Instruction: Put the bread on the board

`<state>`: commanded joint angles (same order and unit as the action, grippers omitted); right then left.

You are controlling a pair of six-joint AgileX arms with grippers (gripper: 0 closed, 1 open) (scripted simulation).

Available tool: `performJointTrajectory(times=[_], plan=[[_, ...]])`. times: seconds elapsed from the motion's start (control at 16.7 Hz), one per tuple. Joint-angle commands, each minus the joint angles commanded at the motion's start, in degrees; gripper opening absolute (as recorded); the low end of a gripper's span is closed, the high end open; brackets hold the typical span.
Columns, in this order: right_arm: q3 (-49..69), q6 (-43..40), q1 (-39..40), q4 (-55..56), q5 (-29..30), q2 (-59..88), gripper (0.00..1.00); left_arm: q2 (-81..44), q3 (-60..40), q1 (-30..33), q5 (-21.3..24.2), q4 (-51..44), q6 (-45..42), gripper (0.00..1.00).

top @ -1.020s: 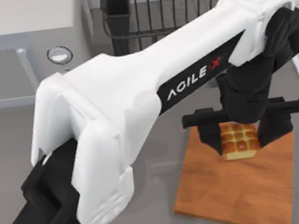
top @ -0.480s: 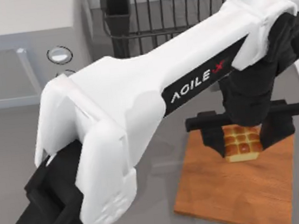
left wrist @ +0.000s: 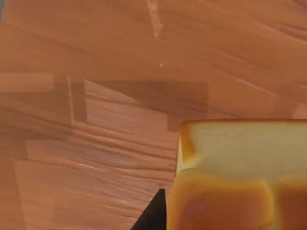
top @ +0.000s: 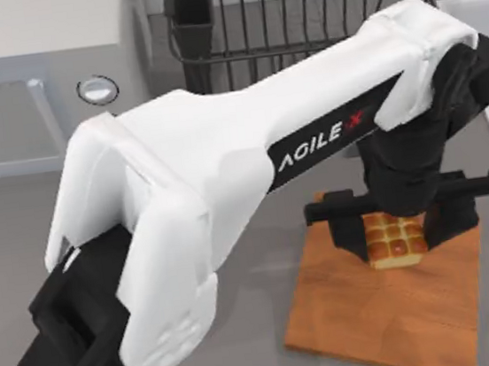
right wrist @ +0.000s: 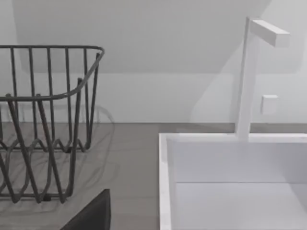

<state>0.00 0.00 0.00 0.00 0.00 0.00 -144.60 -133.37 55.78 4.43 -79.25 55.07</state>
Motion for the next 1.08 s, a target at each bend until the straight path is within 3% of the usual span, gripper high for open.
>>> performJointTrajectory(times=[0.6,1.08], plan=[[0.0,0.0,0.0,0.0,0.0,0.0,1.00,-0.8,4.5,0.5,0.9,3.2,0.1,0.00],[0.0,0.0,0.0,0.0,0.0,0.0,1.00,-0.8,4.5,0.5,0.9,3.2,0.1,0.60]])
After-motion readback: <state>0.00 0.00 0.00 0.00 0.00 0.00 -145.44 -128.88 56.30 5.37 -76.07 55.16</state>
